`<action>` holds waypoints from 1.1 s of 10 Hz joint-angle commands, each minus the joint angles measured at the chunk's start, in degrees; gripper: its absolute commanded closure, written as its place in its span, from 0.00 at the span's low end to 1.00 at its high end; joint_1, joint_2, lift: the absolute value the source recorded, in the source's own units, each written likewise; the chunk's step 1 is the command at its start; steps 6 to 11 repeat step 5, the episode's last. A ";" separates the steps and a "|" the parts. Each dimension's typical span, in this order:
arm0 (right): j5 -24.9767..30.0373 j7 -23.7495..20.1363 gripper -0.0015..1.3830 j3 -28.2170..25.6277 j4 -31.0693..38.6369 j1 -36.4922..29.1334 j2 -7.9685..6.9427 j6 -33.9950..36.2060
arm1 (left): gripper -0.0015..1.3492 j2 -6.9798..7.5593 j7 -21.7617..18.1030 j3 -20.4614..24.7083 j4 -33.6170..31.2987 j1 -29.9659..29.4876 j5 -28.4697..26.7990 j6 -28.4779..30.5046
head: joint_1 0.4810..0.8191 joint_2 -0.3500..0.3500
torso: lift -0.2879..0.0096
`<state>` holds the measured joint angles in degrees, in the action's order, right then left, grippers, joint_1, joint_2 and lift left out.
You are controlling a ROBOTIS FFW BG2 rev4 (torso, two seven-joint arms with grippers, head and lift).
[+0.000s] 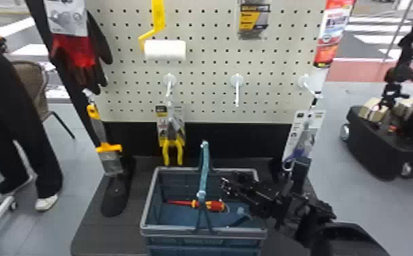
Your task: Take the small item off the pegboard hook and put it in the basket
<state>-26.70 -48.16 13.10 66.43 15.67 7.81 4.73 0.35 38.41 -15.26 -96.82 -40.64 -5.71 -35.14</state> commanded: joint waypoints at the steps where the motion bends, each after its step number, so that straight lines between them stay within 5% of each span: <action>1: -0.10 0.00 0.13 0.00 0.02 0.05 0.01 -0.07 | 0.12 0.00 0.00 -0.04 0.00 0.00 0.00 -0.02 | 0.20 0.50 | 0.63; 11: -0.19 0.00 0.16 -0.09 0.02 0.17 0.01 -0.16 | 0.12 0.00 0.00 -0.04 0.00 0.00 0.00 -0.02 | 0.20 0.50 | 0.63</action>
